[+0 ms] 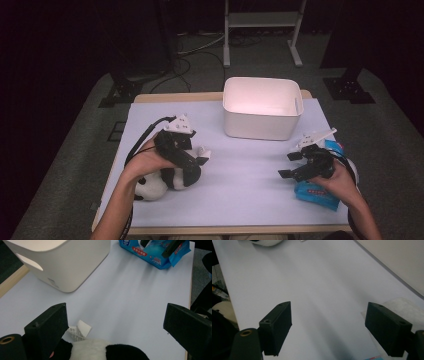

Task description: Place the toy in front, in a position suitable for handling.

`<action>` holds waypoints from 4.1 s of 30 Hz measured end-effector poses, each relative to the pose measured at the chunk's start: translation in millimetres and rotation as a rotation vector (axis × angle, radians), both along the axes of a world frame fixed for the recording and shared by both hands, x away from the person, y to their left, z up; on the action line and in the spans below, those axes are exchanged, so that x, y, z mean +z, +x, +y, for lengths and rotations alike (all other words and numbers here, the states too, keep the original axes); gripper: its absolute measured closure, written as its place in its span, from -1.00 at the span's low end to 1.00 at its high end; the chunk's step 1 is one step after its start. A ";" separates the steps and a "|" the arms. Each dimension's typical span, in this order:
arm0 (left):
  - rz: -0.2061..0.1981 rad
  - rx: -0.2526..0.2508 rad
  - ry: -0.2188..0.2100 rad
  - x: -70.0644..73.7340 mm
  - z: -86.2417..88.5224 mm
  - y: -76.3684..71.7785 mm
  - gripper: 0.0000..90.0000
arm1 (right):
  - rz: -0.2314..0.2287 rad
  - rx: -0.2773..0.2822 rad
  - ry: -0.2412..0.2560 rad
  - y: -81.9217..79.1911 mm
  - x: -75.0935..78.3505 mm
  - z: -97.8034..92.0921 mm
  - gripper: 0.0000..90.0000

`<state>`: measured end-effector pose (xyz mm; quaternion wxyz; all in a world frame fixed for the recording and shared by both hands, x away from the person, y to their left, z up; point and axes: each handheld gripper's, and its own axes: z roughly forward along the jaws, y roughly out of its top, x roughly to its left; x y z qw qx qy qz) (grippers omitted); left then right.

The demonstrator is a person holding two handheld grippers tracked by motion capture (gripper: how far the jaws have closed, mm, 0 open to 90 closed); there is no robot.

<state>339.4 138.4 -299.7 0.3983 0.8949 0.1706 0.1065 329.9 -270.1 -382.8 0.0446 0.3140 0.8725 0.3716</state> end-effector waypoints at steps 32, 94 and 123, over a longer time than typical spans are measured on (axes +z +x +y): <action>0.016 0.057 0.029 9.5 58.9 -1.6 -0.90 | 0.007 0.010 -0.007 -0.2 -1.8 3.2 -0.55; 0.166 0.071 0.109 -30.6 102.5 -4.5 -0.10 | 0.013 0.046 -0.027 -2.0 -1.6 8.2 -0.55; 0.202 0.088 0.108 -26.7 105.3 -1.6 0.63 | 0.020 0.046 -0.027 -1.4 -2.7 8.0 -0.55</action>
